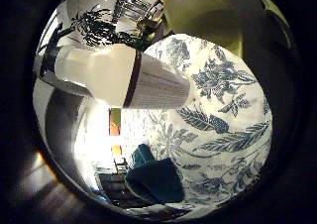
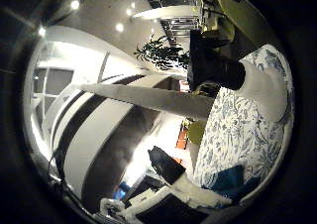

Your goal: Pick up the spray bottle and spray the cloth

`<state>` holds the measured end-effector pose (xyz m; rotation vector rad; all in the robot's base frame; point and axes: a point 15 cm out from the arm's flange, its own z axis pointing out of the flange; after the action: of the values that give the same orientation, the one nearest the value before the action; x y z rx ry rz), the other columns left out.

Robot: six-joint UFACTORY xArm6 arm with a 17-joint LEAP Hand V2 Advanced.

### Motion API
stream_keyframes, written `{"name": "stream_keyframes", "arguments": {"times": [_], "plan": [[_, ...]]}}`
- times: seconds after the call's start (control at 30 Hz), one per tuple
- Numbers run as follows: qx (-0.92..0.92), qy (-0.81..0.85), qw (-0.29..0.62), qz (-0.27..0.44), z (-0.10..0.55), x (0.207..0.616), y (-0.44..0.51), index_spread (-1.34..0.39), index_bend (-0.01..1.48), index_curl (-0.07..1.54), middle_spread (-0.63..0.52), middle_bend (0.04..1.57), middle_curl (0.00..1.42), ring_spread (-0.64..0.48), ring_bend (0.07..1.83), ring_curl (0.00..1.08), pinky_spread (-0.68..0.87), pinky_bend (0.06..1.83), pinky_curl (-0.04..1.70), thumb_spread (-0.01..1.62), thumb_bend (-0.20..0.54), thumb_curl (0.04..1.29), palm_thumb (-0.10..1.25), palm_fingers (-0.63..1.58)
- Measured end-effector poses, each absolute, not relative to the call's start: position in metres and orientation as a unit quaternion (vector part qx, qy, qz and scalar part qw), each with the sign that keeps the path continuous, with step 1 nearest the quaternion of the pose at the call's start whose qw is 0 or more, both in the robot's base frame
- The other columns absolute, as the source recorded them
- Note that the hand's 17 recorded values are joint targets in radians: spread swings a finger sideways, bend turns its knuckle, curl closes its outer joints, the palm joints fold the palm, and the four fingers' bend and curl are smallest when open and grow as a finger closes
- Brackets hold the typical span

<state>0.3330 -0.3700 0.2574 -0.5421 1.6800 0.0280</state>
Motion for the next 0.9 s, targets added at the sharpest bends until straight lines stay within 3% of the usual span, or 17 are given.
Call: {"name": "stream_keyframes", "arguments": {"times": [0.9], "plan": [[-0.25,0.739,0.625,0.021,0.26,0.368,-0.371,-0.13,0.15,0.26,0.22,0.22,0.34,0.24,0.35,0.27,0.37,0.41,0.31,1.03,-0.026,0.3,0.49,0.05]]}}
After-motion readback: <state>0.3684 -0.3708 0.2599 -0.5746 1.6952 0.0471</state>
